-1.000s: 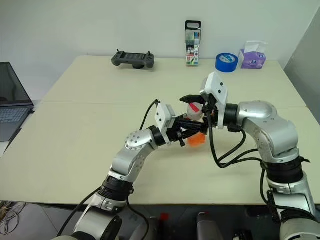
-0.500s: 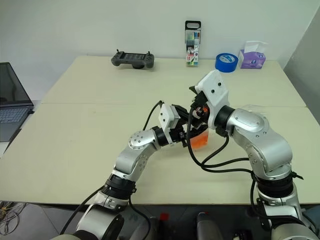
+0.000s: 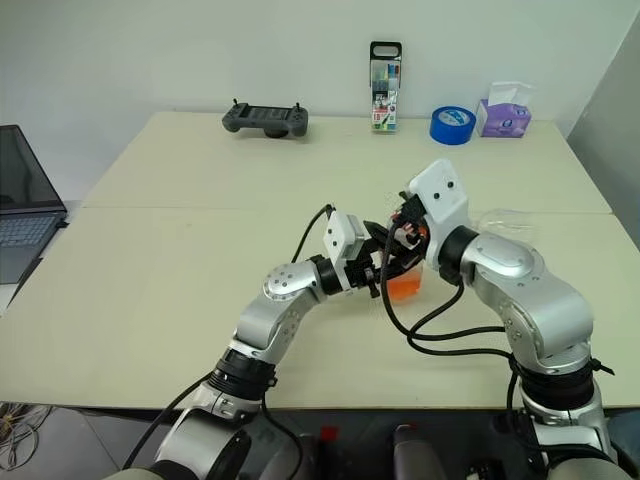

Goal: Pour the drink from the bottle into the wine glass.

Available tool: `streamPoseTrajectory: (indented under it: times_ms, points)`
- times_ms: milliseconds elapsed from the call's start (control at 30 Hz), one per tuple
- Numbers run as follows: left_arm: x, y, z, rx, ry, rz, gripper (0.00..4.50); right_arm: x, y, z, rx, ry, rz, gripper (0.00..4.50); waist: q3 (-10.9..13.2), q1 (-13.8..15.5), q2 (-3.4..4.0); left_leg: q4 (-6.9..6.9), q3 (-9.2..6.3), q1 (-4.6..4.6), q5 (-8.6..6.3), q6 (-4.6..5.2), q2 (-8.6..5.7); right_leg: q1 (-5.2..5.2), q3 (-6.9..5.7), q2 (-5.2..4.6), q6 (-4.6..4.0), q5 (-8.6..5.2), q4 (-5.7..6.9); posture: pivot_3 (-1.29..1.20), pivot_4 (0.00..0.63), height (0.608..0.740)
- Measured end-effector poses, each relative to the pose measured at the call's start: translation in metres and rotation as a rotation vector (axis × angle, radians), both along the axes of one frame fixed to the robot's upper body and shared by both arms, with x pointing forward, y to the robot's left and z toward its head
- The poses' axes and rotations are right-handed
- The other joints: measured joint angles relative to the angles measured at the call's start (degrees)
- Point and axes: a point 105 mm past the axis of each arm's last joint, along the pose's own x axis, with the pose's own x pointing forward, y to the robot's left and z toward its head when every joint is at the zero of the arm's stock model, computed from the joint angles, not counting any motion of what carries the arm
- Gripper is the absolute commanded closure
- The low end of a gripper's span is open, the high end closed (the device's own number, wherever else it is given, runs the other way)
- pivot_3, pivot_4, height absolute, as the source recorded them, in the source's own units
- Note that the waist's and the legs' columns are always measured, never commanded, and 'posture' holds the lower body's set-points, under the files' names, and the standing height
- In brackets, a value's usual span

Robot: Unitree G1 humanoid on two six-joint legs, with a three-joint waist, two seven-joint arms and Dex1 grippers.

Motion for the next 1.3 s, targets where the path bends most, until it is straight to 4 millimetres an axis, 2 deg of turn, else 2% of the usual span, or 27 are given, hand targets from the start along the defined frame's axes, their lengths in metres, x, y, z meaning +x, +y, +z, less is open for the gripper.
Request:
streamPoseTrajectory:
  times_ms: [433,833,1167,1300]
  points:
    - [-0.001,-0.003,0.001,0.007,-0.007,-0.007,2.72,-0.012,-0.014,-0.001,0.035,0.030,-0.011,0.49,0.0,0.0,0.00,0.00,-0.01,0.00,0.00,0.00,0.01,0.00,-0.01,0.02,0.00,0.00,0.00,0.00,0.150,0.740]
    - [0.001,0.003,-0.003,0.025,-0.004,0.007,2.73,-0.030,-0.025,-0.003,0.009,0.037,0.003,0.49,0.0,0.0,0.00,0.01,0.02,0.01,0.00,0.01,0.01,0.02,-0.01,0.05,0.01,0.00,0.00,0.00,0.150,0.740]
    - [0.002,0.004,-0.002,0.024,-0.005,0.011,2.73,-0.032,-0.016,0.005,0.069,0.027,0.031,0.49,0.0,0.0,0.00,0.01,0.05,0.02,0.01,0.02,0.04,0.03,-0.02,0.09,0.01,-0.01,-0.01,0.00,0.150,0.740]
    - [0.002,0.005,-0.002,0.024,-0.005,0.013,2.73,-0.031,-0.012,0.002,0.084,0.043,0.027,0.49,0.0,0.0,0.00,0.01,0.03,0.02,0.01,0.02,0.04,0.03,0.02,0.08,0.01,-0.01,-0.01,0.00,0.150,0.740]
